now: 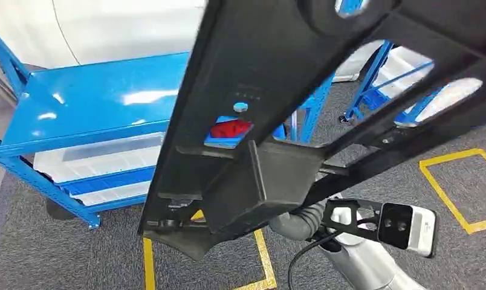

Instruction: Take the parts from the cabinet and place them on the table.

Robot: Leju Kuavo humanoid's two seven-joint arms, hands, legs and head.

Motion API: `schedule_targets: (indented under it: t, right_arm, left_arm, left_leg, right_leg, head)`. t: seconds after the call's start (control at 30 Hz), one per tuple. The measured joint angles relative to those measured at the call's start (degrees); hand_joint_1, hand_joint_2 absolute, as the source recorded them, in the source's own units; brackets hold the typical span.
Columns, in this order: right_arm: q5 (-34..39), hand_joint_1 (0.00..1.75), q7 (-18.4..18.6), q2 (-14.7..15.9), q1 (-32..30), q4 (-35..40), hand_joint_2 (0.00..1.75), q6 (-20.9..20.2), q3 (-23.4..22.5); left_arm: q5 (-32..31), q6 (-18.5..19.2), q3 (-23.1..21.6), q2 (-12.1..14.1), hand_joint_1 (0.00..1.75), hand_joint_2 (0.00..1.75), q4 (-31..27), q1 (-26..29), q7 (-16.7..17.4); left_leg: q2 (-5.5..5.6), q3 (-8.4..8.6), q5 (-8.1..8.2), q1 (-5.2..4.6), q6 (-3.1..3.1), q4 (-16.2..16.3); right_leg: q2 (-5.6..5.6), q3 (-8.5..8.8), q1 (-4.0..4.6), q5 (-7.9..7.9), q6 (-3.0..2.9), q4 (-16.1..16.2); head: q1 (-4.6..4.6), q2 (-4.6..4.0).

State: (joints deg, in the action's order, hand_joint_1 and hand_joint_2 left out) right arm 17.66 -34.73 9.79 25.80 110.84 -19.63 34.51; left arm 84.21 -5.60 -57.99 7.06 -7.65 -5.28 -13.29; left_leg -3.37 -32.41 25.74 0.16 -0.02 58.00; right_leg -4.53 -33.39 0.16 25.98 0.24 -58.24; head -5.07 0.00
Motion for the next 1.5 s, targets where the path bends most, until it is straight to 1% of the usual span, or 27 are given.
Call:
schedule_targets:
  t: [0.13,0.17,0.23,0.3,0.33,0.37,0.43,0.47,0.5,0.53,0.63,0.67,0.7,0.73,0.8,0.87,0.93,0.97,1.0,1.03,1.17,1.23,1.33,1.37,1.4,1.47,1.5]
  right_arm:
    - [-3.1,1.75,-0.4,-0.7,-3.0,1.9,1.75,-0.1,-0.1]
    - [-3.7,1.75,-0.4,-1.0,-3.5,2.3,1.75,-0.1,-0.1]
    - [-4.6,1.75,-0.9,-1.5,-4.1,2.8,1.75,-0.2,-0.1]
    - [-5.4,1.75,-1.4,-1.6,-5.5,3.0,1.75,-0.5,-0.2]
    - [-5.8,1.75,-1.8,-1.6,-6.3,3.0,1.75,-0.8,-0.3]
    - [-5.9,1.75,-2.3,-1.6,-6.9,2.9,1.75,-1.0,-0.6]
    - [-6.0,1.75,-3.7,-1.4,-7.4,2.9,1.75,-1.4,-1.4]
    - [-6.0,1.75,-4.1,-1.4,-7.5,2.9,1.75,-1.6,-1.7]
    - [-6.1,1.75,-4.4,-1.3,-7.8,2.9,1.75,-1.9,-2.1]
    - [-6.4,1.75,-4.5,-1.3,-8.0,2.9,1.75,-2.1,-2.4]
    - [-6.7,1.75,-4.4,-1.3,-9.1,3.1,1.75,-2.0,-3.3]
    - [-6.9,1.75,-4.4,-1.3,-9.3,3.4,1.75,-1.9,-3.6]
    - [-7.0,1.75,-4.4,-1.3,-9.6,3.5,1.75,-1.9,-3.8]
    - [-7.6,1.75,-4.6,-1.3,-9.7,3.7,1.75,-1.8,-4.1]
    - [-8.7,1.75,-5.0,-1.3,-10.6,3.6,1.75,-1.9,-4.3]
    - [-9.8,1.75,-5.1,-1.7,-11.5,3.2,1.75,-2.1,-4.5]
    - [-10.7,1.75,-5.1,-2.3,-11.5,2.7,1.75,-2.4,-4.9]
    - [-10.9,1.75,-5.1,-2.6,-11.5,2.5,1.75,-2.5,-5.2]
    - [-11.2,1.75,-5.2,-2.9,-11.5,2.3,1.75,-2.5,-5.5]
    - [-11.4,1.75,-5.2,-3.0,-11.4,2.2,1.75,-2.5,-5.7]
    - [-11.8,1.75,-5.2,-3.4,-12.0,1.9,1.75,-2.5,-6.8]
    - [-12.2,1.75,-5.2,-3.9,-12.1,1.9,1.75,-2.6,-7.3]
    - [-12.4,1.75,-5.2,-4.7,-12.4,1.9,1.75,-3.1,-7.4]
    - [-12.4,1.75,-5.2,-4.7,-12.7,1.9,1.75,-3.0,-7.5]
    - [-12.4,1.75,-5.2,-4.8,-12.9,1.9,1.75,-2.8,-7.8]
    - [-12.2,1.75,-5.2,-4.8,-12.9,1.9,1.75,-2.4,-8.3]
    - [-12.2,1.75,-5.2,-4.8,-12.9,1.9,1.75,-2.0,-8.6]
  left_arm:
    - [0.0,0.1,-0.7,0.2,0.0,1.75,0.0,-0.1,0.5]
    - [0.0,0.1,-0.8,0.4,0.0,1.75,0.0,-0.1,0.6]
    - [0.0,0.1,-1.1,0.5,0.0,1.75,0.1,0.0,0.7]
    - [0.0,0.1,-1.5,0.7,0.0,1.75,0.2,0.1,0.7]
    - [0.0,0.1,-1.7,0.7,0.0,1.75,0.2,0.2,0.7]
    - [-0.1,0.2,-1.9,0.7,0.0,1.75,0.2,0.2,0.7]
    - [-0.1,0.4,-2.1,0.9,0.0,1.75,0.3,0.1,0.3]
    - [-0.1,0.5,-2.2,1.0,0.0,1.75,0.3,0.1,-0.1]
    - [-0.1,0.9,-2.4,1.1,0.0,1.75,0.3,0.0,-0.5]
    - [-0.2,1.2,-2.7,1.2,0.0,1.75,0.3,-0.1,-1.2]
    - [-0.3,1.7,-3.5,1.2,0.0,1.75,0.3,-0.2,-2.1]
    - [-0.3,1.7,-3.6,1.2,0.0,1.75,0.3,-0.3,-2.4]
    - [-0.3,1.8,-3.7,1.2,0.0,1.75,0.3,-0.5,-2.5]
    - [-0.3,1.9,-4.1,1.4,0.0,1.75,0.3,-0.4,-2.6]
    - [-0.3,1.9,-4.7,1.5,0.0,1.75,0.3,-0.3,-2.5]
    - [-0.4,2.1,-5.0,1.7,0.0,1.75,0.3,-0.3,-1.9]
    - [-0.4,2.5,-5.3,1.8,0.0,1.75,0.3,-0.6,-1.6]
    - [-0.4,2.7,-5.6,1.9,0.0,1.75,0.3,-0.9,-1.6]
    - [-0.4,2.9,-5.8,1.9,0.0,1.75,0.3,-1.0,-1.6]
    - [-0.4,3.2,-6.0,1.9,0.0,1.75,0.3,-1.1,-1.6]
    - [-0.5,3.4,-6.5,1.8,0.0,1.75,0.3,-1.3,-1.3]
    - [-0.5,3.1,-6.7,1.8,0.0,1.75,0.3,-1.3,-1.2]
    - [-0.5,2.6,-7.3,1.8,0.0,1.75,0.3,-0.8,-0.5]
    - [-0.5,2.5,-7.5,1.8,0.0,1.75,0.3,-0.7,-0.3]
    - [-0.5,2.4,-7.6,1.8,0.0,1.75,0.3,-0.7,-0.2]
    - [-0.5,2.2,-7.7,1.8,0.0,1.75,0.3,-0.8,0.0]
    - [-0.5,2.1,-7.8,1.8,0.0,1.75,0.3,-0.8,0.1]
  left_leg:
    - [-2.26,0.4,0.25,0.03,-1.05,-0.2]
    - [-0.85,0.25,0.99,0.4,-1.43,0.4]
    - [1.94,-2.67,5.49,0.56,-1.76,7.3]
    - [2.65,-6.63,8.95,0.55,-2.03,16.0]
    - [2.76,-7.76,9.09,0.56,-2.06,18.2]
    - [2.77,-7.41,7.89,0.57,-2.01,17.4]
    - [3.27,-3.24,2.64,0.71,-1.75,8.4]
    - [4.65,-0.85,0.41,0.9,-1.68,3.4]
    - [7.57,0.23,1.05,1.14,-1.49,1.2]
    - [7.73,0.34,1.06,1.09,-1.33,0.5]
    - [6.3,0.26,0.75,0.6,-0.4,0.6]
    - [5.59,0.38,0.29,1.32,0.26,-0.1]
    - [4.81,0.49,0.14,1.09,0.54,-0.3]
    - [4.16,0.43,0.1,0.93,0.95,-0.3]
    - [2.78,0.25,0.15,0.55,1.18,-0.3]
    - [1.36,0.13,0.18,0.36,1.21,-0.2]
    - [0.25,0.17,0.21,0.2,1.18,-0.2]
    - [-0.36,0.28,0.27,0.05,1.12,-0.2]
    - [-0.77,0.44,0.34,-0.07,1.01,-0.2]
    - [-1.2,0.37,0.53,-0.54,0.65,0.0]
    - [-3.35,0.99,0.65,-0.7,-0.51,-0.4]
    - [1.15,-0.29,3.49,0.01,-1.0,2.9]
    - [2.74,-5.93,9.44,0.28,-1.59,15.7]
    - [2.81,-6.86,9.32,0.38,-1.74,17.5]
    - [2.81,-6.3,7.95,0.5,-1.79,16.2]
    - [3.36,-2.28,2.68,0.89,-1.9,7.4]
    - [4.85,-0.03,0.38,1.19,-1.94,2.5]
  right_leg:
    - [2.49,-0.44,-0.29,-0.62,-1.37,0.1]
    - [2.92,-0.27,-0.54,-0.83,-1.65,0.3]
    - [4.05,-0.43,-0.69,-1.0,-2.06,0.3]
    - [5.27,-0.54,-0.65,-1.02,-2.1,0.2]
    - [5.96,-0.57,-0.65,-1.03,-2.09,0.1]
    - [6.59,-0.56,-0.66,-1.03,-2.07,0.0]
    - [8.07,-0.56,-0.74,-0.95,-1.87,-0.4]
    - [8.68,-0.6,-0.78,-0.87,-1.68,-0.6]
    - [9.17,-0.78,-0.66,-0.85,-1.28,-0.7]
    - [9.88,-1.16,-0.58,-0.94,-0.82,-1.0]
    - [11.22,-1.51,-0.92,-1.63,0.34,-0.4]
    - [11.39,-1.7,-0.97,-1.42,0.69,-0.8]
    - [8.61,-2.26,-0.77,-0.45,0.82,-2.0]
    - [6.4,-4.13,-0.7,2.1,0.96,-5.9]
    - [5.22,-8.35,-0.87,6.23,1.17,-14.8]
    - [4.96,-9.95,-0.91,6.6,1.15,-18.4]
    - [4.52,-6.61,-0.88,3.03,0.82,-12.5]
    - [3.46,-3.07,-0.74,0.42,0.33,-6.2]
    - [1.03,-0.35,-0.33,-0.35,-0.31,-1.4]
    - [0.03,-0.13,0.25,0.14,-0.65,-0.5]
    - [2.9,-0.32,-0.08,-0.58,-1.69,0.3]
    - [3.8,-0.06,-0.48,-1.09,-2.17,0.9]
    - [5.82,-0.34,-0.47,-1.23,-2.38,0.8]
    - [6.65,-0.39,-0.47,-1.26,-2.34,0.7]
    - [7.39,-0.37,-0.49,-1.27,-2.31,0.5]
    - [8.87,-0.36,-0.63,-1.07,-2.0,0.1]
    - [9.51,-0.39,-0.68,-0.88,-1.72,-0.3]
  head:
    - [-0.02,0.0]
    - [-0.02,0.0]
    - [-0.02,0.0]
    - [-0.02,0.0]
    - [-0.02,0.0]
    - [-0.02,0.0]
    - [-0.02,0.0]
    - [-0.02,0.0]
    - [-0.02,0.0]
    - [-0.02,0.0]
    - [0.0,0.0]
    - [-0.02,0.0]
    - [-0.02,0.0]
    - [-0.02,0.0]
    - [0.0,0.0]
    - [0.0,0.0]
    - [-0.02,0.0]
    - [0.0,0.0]
    - [0.0,0.0]
    - [-0.02,0.0]
    - [-0.02,0.0]
    - [-0.02,0.0]
    - [-0.02,0.0]
    - [-0.02,0.0]
    - [-0.02,0.0]
    - [-0.02,0.0]
    - [-0.02,0.0]
